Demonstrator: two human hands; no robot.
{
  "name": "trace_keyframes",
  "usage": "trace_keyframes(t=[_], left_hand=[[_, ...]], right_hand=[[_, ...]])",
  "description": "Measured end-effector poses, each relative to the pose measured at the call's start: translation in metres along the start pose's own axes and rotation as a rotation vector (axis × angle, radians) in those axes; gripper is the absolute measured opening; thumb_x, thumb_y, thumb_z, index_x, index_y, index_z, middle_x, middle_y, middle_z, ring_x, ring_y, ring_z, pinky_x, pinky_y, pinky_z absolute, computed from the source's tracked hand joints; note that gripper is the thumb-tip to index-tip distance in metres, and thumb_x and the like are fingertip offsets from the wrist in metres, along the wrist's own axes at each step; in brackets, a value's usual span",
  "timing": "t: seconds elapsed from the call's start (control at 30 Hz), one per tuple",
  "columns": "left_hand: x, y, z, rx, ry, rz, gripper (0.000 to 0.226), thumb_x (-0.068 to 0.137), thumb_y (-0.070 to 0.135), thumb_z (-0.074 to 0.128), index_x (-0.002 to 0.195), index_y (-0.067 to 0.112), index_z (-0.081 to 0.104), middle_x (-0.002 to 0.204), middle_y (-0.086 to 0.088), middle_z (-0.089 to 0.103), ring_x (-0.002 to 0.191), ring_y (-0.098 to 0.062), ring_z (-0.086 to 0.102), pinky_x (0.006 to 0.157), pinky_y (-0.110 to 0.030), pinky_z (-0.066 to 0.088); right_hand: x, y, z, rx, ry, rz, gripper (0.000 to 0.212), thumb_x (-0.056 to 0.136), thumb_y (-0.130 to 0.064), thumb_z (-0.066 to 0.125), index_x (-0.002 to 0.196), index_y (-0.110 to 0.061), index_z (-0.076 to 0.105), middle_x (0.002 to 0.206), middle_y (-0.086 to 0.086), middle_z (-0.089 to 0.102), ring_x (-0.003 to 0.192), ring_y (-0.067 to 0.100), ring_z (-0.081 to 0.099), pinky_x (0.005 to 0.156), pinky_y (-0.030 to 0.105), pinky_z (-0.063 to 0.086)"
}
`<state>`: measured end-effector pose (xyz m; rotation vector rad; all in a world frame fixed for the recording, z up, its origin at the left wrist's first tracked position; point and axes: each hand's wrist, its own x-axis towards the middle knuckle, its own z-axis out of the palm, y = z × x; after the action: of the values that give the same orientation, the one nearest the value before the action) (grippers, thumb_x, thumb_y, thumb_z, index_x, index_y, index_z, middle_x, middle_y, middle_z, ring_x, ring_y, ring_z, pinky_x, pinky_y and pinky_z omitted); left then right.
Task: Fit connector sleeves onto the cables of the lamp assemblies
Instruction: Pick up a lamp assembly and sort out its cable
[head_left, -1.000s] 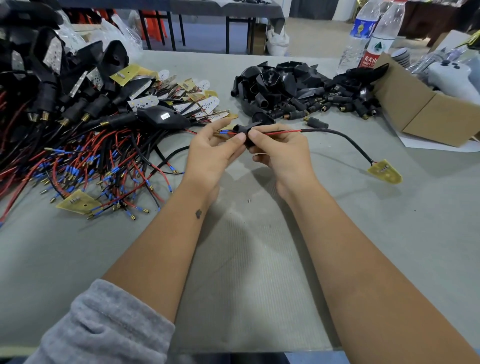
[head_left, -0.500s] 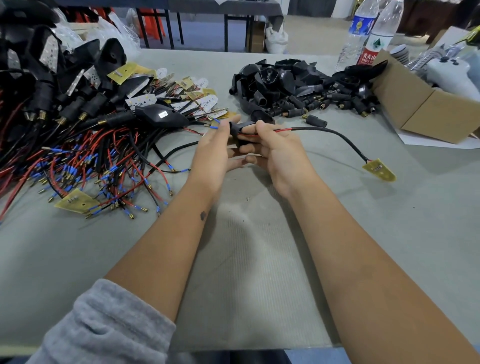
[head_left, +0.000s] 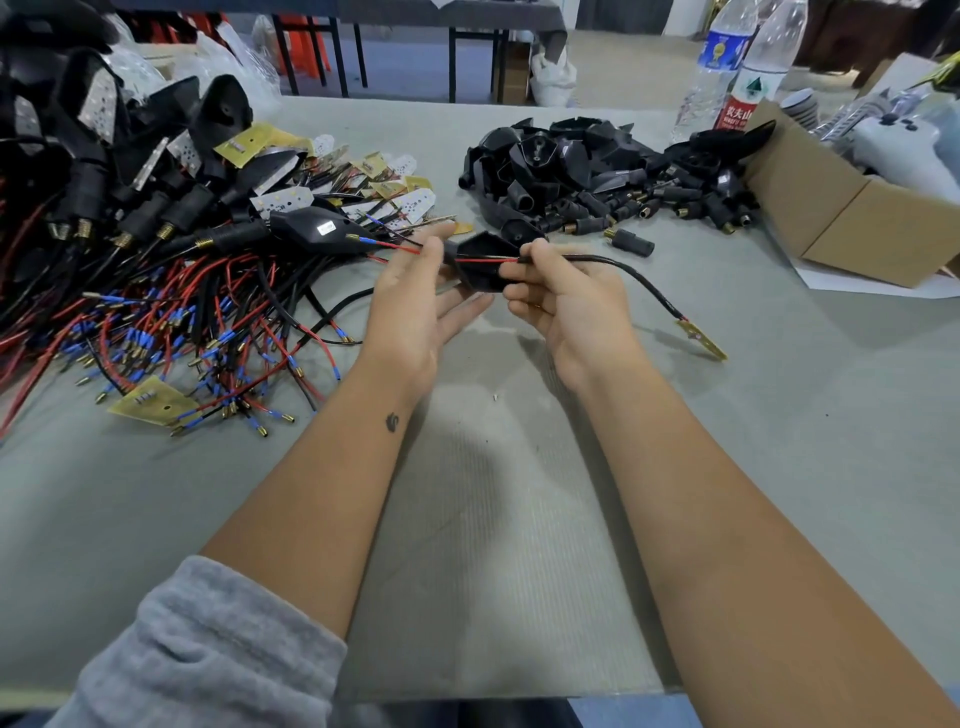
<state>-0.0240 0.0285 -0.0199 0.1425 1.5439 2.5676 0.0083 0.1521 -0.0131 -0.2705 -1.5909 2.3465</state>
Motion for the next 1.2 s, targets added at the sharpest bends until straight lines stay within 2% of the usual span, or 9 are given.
trace_keyframes(t=[0.13, 0.3, 0.4, 0.53, 0.63, 0.73, 0.9, 1.07, 1.2], left_hand=[[-0.002, -0.005, 0.001, 0.147, -0.09, 0.018, 0.019, 0.103, 0.016, 0.045, 0.108, 0.022, 0.063, 0.096, 0.001, 0.069, 0.085, -0.017, 0.071, 0.071, -0.03, 0.059], [-0.001, -0.003, 0.0, 0.131, -0.1, -0.008, 0.021, 0.104, 0.015, 0.043, 0.119, 0.016, 0.059, 0.098, -0.003, 0.068, 0.085, -0.02, 0.07, 0.072, -0.031, 0.06], [-0.001, -0.004, 0.0, 0.108, -0.099, -0.022, 0.022, 0.105, 0.016, 0.041, 0.119, 0.013, 0.057, 0.099, -0.006, 0.066, 0.085, -0.023, 0.069, 0.075, -0.034, 0.061], [0.0, -0.003, -0.003, 0.062, -0.054, -0.002, 0.024, 0.105, 0.021, 0.039, 0.112, 0.017, 0.062, 0.099, -0.005, 0.065, 0.087, -0.02, 0.07, 0.07, -0.03, 0.059], [-0.001, -0.002, -0.003, 0.022, -0.047, 0.026, 0.028, 0.106, 0.023, 0.038, 0.101, 0.022, 0.065, 0.104, -0.009, 0.064, 0.092, -0.021, 0.071, 0.076, -0.032, 0.059], [-0.001, -0.001, -0.003, -0.009, -0.045, 0.025, 0.029, 0.106, 0.023, 0.039, 0.097, 0.024, 0.066, 0.093, -0.004, 0.071, 0.09, -0.021, 0.073, 0.075, -0.032, 0.059], [0.001, -0.001, -0.005, -0.091, -0.011, -0.024, 0.013, 0.103, 0.016, 0.047, 0.102, 0.012, 0.059, 0.094, -0.006, 0.073, 0.093, -0.025, 0.073, 0.074, -0.036, 0.06], [0.0, 0.0, -0.002, -0.038, -0.043, -0.035, 0.021, 0.103, 0.018, 0.047, 0.088, 0.011, 0.06, 0.086, -0.007, 0.076, 0.088, -0.023, 0.073, 0.076, -0.035, 0.061], [-0.001, -0.001, -0.001, -0.015, -0.053, 0.001, 0.023, 0.104, 0.019, 0.044, 0.097, 0.015, 0.065, 0.09, -0.005, 0.076, 0.091, -0.022, 0.073, 0.075, -0.033, 0.06]], right_hand=[[-0.002, 0.005, 0.004, -0.206, -0.046, -0.069, 0.016, 0.099, -0.013, 0.055, 0.089, -0.007, 0.066, 0.071, 0.006, 0.067, 0.052, 0.011, 0.056, 0.053, 0.026, 0.051], [-0.003, 0.004, 0.003, -0.285, -0.026, -0.087, 0.016, 0.096, -0.014, 0.06, 0.082, -0.011, 0.067, 0.065, 0.003, 0.061, 0.048, 0.007, 0.053, 0.05, 0.018, 0.045], [-0.004, 0.003, 0.003, -0.183, -0.041, -0.043, 0.014, 0.097, -0.014, 0.058, 0.089, -0.007, 0.067, 0.065, 0.004, 0.062, 0.049, 0.01, 0.053, 0.049, 0.02, 0.046], [-0.002, -0.001, 0.0, 0.06, 0.013, 0.05, 0.018, 0.099, -0.019, 0.054, 0.089, -0.007, 0.063, 0.064, 0.003, 0.066, 0.052, 0.012, 0.056, 0.052, 0.021, 0.048], [-0.001, -0.003, -0.002, 0.189, 0.098, 0.036, 0.009, 0.095, -0.015, 0.061, 0.088, -0.011, 0.065, 0.068, 0.001, 0.067, 0.055, 0.011, 0.058, 0.054, 0.021, 0.05], [-0.001, -0.002, -0.003, 0.225, 0.131, 0.001, 0.007, 0.092, -0.01, 0.065, 0.086, -0.013, 0.065, 0.074, 0.002, 0.067, 0.057, 0.011, 0.06, 0.057, 0.021, 0.052], [-0.001, 0.0, -0.001, 0.046, 0.104, -0.037, 0.009, 0.088, -0.007, 0.069, 0.08, -0.011, 0.066, 0.069, 0.002, 0.064, 0.055, 0.011, 0.055, 0.056, 0.022, 0.05], [-0.004, 0.008, 0.003, -0.266, 0.006, -0.131, 0.019, 0.084, -0.01, 0.074, 0.069, -0.014, 0.063, 0.063, 0.001, 0.06, 0.054, 0.01, 0.053, 0.056, 0.021, 0.045], [-0.005, 0.008, 0.004, -0.312, -0.036, -0.147, 0.016, 0.084, -0.009, 0.074, 0.073, -0.014, 0.064, 0.066, 0.006, 0.059, 0.057, 0.012, 0.052, 0.054, 0.018, 0.043]])
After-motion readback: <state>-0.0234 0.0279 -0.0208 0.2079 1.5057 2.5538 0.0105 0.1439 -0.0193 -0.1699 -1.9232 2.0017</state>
